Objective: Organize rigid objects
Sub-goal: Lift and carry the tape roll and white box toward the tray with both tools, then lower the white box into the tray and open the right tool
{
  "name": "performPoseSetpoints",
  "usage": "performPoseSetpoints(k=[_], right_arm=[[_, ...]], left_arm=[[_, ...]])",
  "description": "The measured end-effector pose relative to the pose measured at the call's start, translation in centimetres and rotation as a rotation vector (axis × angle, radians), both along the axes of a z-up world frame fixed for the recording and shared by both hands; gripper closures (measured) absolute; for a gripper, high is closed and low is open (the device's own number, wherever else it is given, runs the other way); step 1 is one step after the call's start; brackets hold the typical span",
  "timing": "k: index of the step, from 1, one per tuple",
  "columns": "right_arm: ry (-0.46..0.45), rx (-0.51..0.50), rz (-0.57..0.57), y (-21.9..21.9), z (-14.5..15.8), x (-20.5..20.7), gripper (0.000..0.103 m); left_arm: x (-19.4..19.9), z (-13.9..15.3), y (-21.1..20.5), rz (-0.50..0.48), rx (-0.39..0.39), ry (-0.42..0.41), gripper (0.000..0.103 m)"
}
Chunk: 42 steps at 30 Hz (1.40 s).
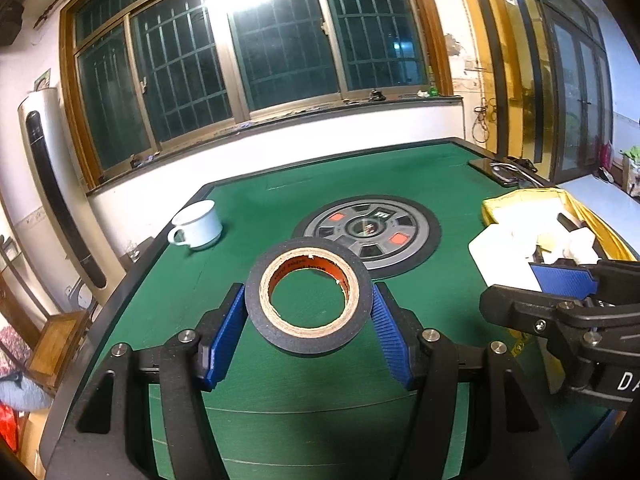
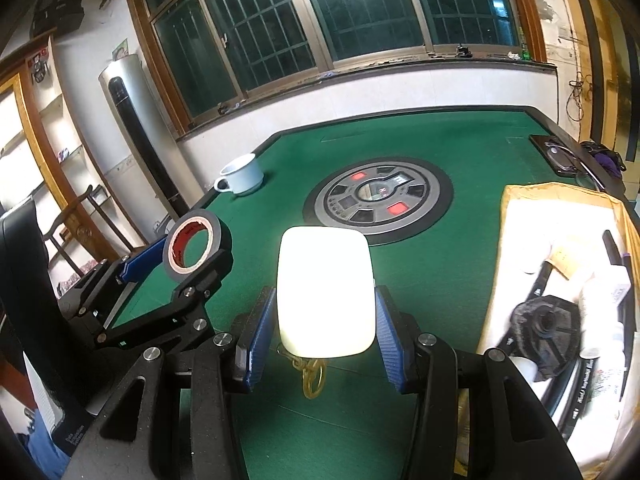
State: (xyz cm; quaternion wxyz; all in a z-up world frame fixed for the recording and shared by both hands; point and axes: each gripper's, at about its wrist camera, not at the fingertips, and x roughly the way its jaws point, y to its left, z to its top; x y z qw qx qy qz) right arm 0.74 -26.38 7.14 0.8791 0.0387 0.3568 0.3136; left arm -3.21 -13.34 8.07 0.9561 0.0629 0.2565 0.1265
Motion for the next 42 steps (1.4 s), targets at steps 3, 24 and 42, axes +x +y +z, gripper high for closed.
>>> performPoseSetpoints(k=[3,24,42], right_arm=[[-0.001,0.008,-0.018,-1.1,0.1,0.0,0.06],[0.002,0.066,-0.205,-11.4,0.4,0.6,0.06],[-0.01,0.01,-0.36,-18.9,2.8,4.8,0.06]], left_arm=[[0.2,0.3,-1.3,-0.024,0.014,-0.004,0.042],[3.0,1.4,-11.6,-0.221,0.068,0.004,0.042],[7.6,1.4,-16.9,-0.362,-0.082,0.131,0.042]])
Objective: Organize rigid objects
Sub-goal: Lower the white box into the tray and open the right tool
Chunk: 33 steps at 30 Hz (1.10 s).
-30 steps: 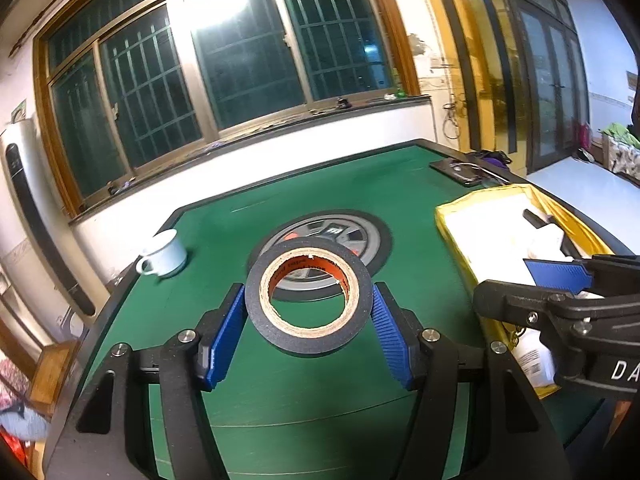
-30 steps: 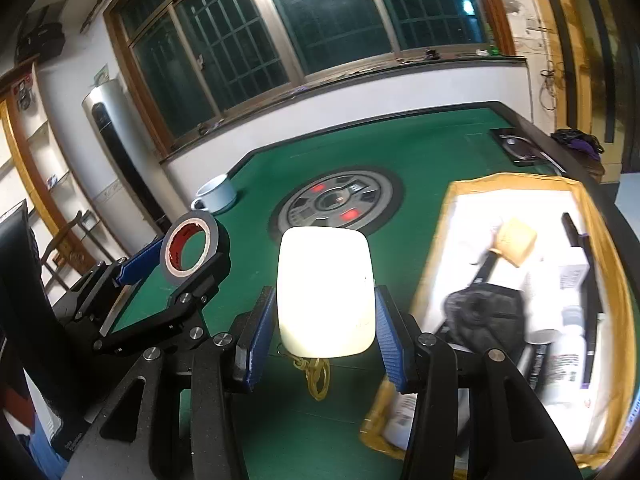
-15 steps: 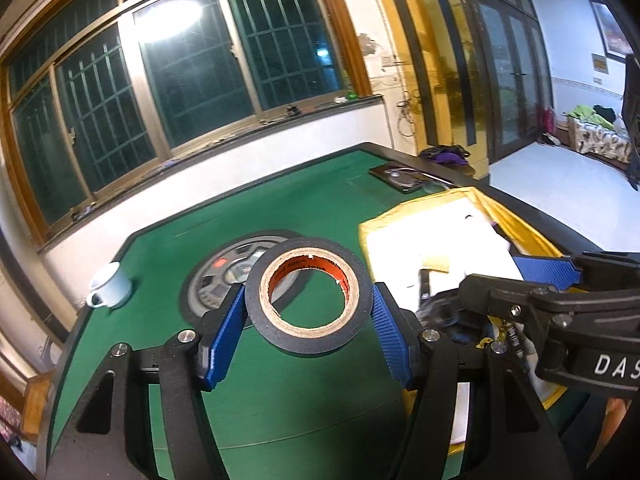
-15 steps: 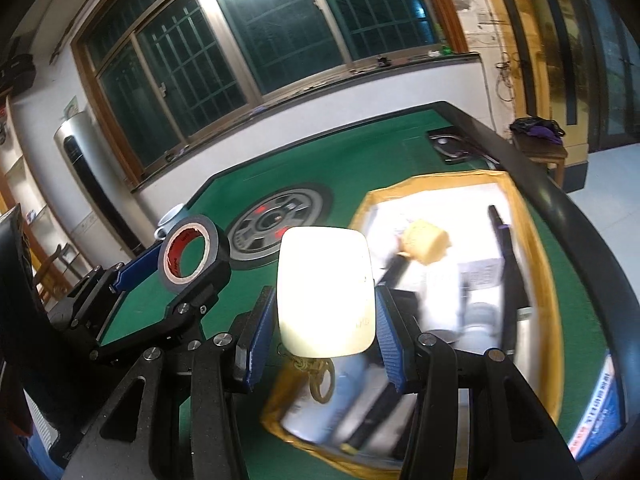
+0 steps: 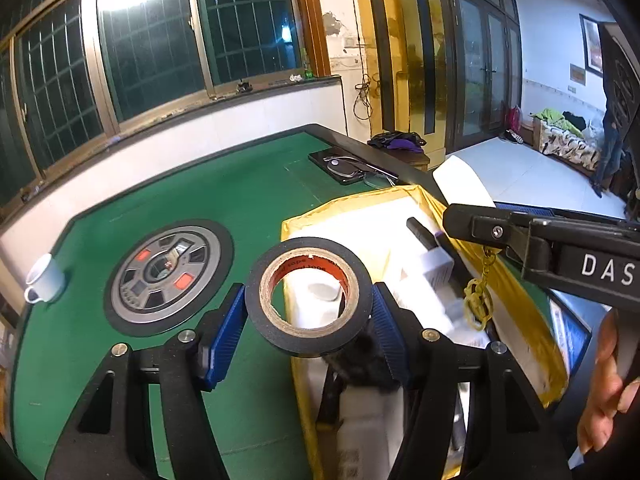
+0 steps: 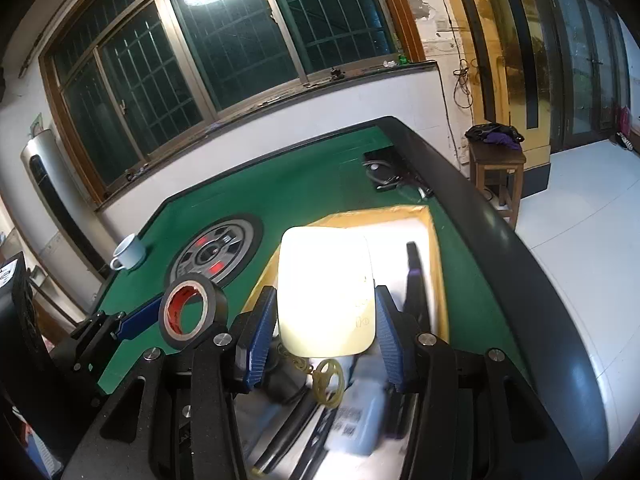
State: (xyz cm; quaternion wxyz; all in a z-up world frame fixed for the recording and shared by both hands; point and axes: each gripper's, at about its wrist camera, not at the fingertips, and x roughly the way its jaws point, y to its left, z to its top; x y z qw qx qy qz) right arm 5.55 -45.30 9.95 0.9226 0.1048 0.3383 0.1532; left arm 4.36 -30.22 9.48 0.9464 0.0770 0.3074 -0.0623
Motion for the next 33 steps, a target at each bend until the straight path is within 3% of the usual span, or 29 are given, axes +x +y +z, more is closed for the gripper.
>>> performPoseSetpoints(k=[10,22,33], right_arm=[[0.065,-0.089,-0.016,0.4,-0.2,5.4,0.06],[0.193,-0.18,0.023,1.5,-3.0,8.9,0.06],[0.234,-0.225,0.028,2.2,-4.1,9.8,0.06]], left_arm=[[3.1,-2.0,-1.6,-0.003,-0.043,0.098,0.042],[2.9,-2.6,-2.5,-0.016,-0.012,0.098,0.042],[3.2,-2.7,-2.5,-0.028,-0.002,0.103,0.042]])
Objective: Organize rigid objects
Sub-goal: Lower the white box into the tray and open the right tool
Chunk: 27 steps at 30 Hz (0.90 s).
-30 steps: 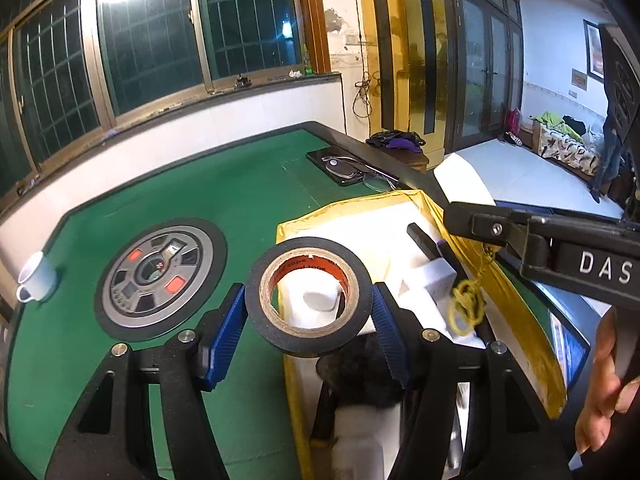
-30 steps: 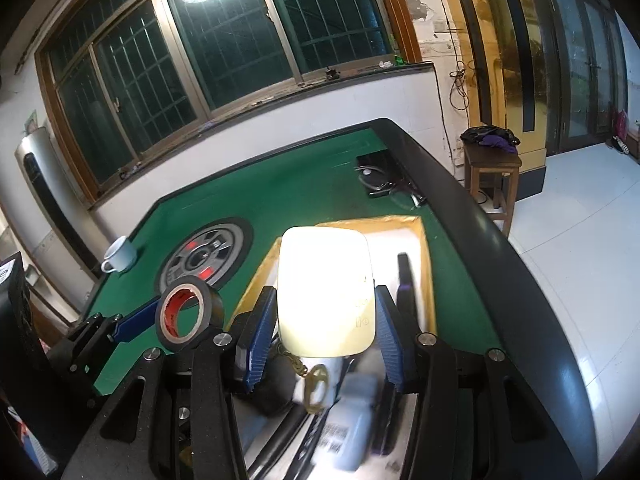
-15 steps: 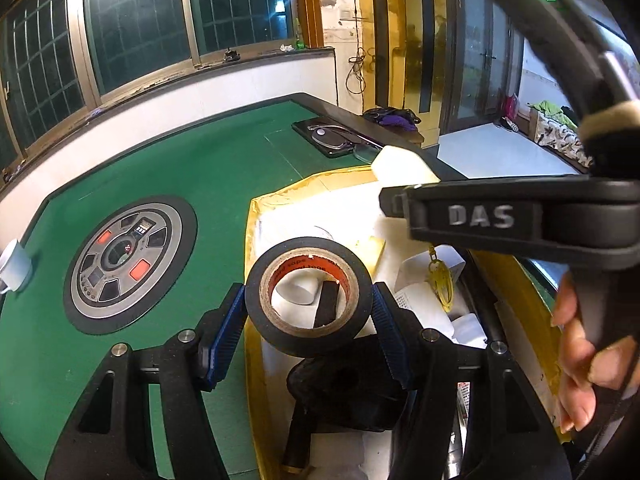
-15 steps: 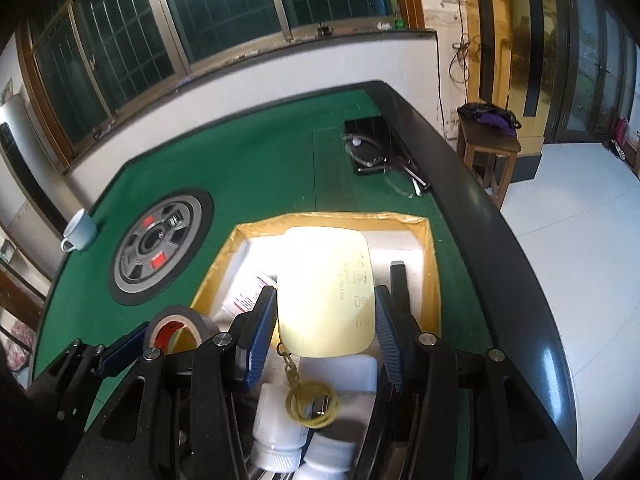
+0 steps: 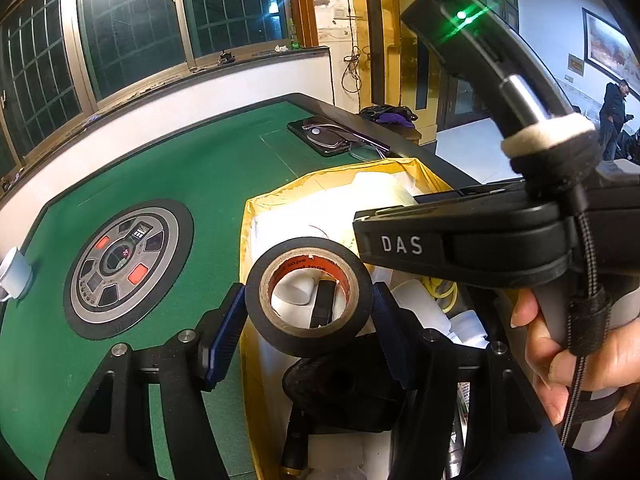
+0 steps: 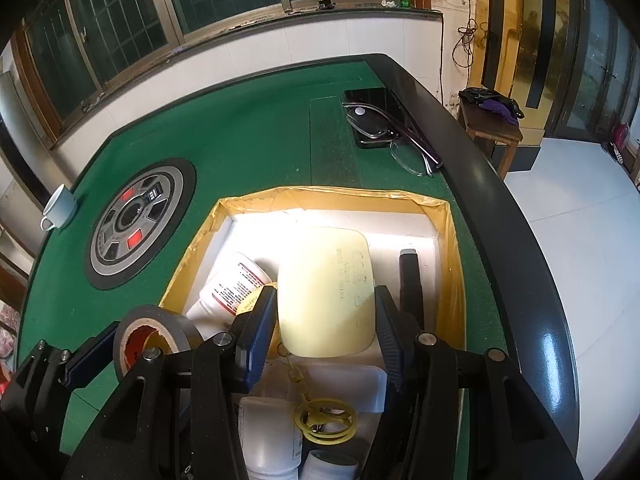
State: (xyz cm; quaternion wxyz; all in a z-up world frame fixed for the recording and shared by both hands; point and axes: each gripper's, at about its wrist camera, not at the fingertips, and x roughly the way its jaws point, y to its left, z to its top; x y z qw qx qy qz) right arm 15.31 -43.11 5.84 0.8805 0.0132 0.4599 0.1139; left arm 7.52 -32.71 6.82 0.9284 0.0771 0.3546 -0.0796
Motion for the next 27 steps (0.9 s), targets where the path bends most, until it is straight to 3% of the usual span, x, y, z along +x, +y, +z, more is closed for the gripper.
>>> performPoseSetpoints(k=[27], right_arm=[[0.008,-0.002,-0.007,0.1,-0.02,0.0,0.06]], left_arm=[[-0.32,-0.1,-0.39,-0.001,0.043,-0.029,0.042]])
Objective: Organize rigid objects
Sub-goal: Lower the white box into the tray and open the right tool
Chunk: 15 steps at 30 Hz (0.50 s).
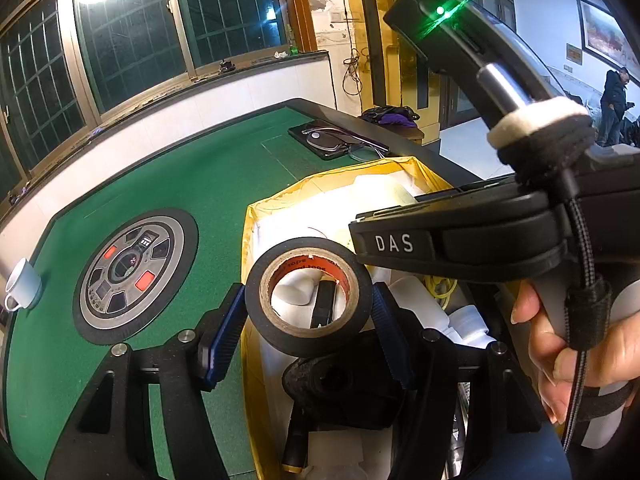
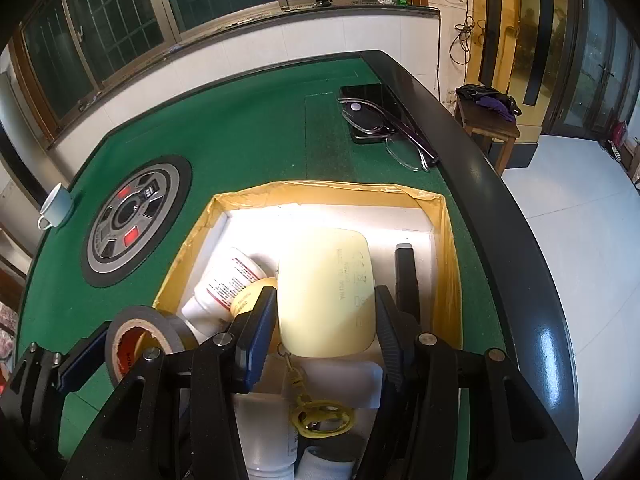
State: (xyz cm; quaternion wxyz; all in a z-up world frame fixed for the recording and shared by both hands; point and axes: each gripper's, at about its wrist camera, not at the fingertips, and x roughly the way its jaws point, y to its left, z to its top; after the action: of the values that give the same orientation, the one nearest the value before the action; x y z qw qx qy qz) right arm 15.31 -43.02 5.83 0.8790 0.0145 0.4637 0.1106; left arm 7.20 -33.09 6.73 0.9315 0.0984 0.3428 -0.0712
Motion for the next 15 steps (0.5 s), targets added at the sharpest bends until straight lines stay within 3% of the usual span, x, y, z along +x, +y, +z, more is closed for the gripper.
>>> performPoseSetpoints(k=[15], right_arm=[[-0.037,0.01,0.007,0.2,1.5,-2.0,0.057]], left_arm=[[-1.0,-0.1,0.2,-0.022,-0.003,-0.008,0.042]])
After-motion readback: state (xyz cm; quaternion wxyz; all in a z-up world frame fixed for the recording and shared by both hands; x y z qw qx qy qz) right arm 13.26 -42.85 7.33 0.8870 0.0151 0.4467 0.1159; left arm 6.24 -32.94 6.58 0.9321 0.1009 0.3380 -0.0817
